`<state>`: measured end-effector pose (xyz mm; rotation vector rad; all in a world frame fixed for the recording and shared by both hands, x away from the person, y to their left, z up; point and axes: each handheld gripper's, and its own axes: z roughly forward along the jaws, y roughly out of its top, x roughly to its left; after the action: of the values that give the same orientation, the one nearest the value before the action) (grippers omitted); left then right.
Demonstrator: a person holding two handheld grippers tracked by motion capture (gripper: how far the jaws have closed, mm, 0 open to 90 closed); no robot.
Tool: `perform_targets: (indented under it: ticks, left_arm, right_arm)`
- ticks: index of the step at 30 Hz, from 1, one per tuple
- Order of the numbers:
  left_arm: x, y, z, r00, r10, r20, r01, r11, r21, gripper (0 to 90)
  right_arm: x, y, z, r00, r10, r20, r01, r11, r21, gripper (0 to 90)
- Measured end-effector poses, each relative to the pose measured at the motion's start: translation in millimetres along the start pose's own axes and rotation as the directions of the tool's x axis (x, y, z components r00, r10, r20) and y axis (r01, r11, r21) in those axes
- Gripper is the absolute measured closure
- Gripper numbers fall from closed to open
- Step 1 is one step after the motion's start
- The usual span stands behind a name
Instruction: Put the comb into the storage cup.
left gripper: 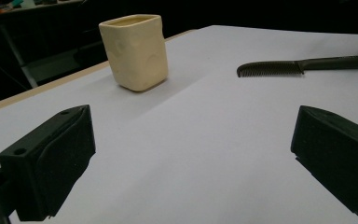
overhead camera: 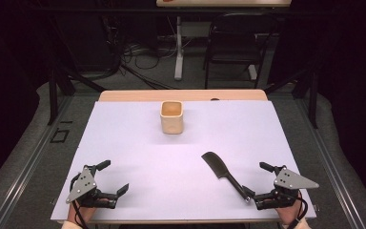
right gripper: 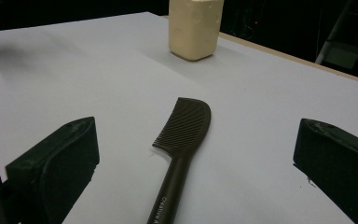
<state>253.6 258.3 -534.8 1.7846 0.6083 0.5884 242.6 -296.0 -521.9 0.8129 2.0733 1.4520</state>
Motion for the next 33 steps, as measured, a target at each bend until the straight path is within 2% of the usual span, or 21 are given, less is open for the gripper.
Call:
perform_targets:
  ticks: [11, 22, 28, 33]
  left_arm:
    - [-0.2, -0.6, -1.2, 0.9999, -0.001, -0.011, 0.001, 0.9999, 0.01, 0.0]
    - [-0.2, -1.3, -3.0, 0.9998, 0.0, -0.019, 0.0, 0.9999, 0.011, 0.0]
    - [-1.0, -1.5, -3.8, 0.9998, 0.005, -0.017, -0.004, 0.9999, 0.015, 0.0]
    - [-1.0, -2.0, -6.0, 0.9997, 0.002, -0.023, -0.001, 0.9999, 0.011, 0.0]
  right_arm:
    - [5.2, 8.3, 4.3, 1.0, 0.003, -0.007, -0.003, 1.0, 0.028, 0.0]
    - [15.0, 21.5, 12.6, 0.9988, 0.046, -0.016, -0.045, 0.996, 0.078, 0.0]
    - [21.9, 29.4, 18.0, 0.9983, 0.05, -0.029, -0.046, 0.991, 0.129, 0.0]
    - [25.2, 35.8, 25.0, 0.997, 0.066, -0.039, -0.058, 0.98, 0.19, 0.0]
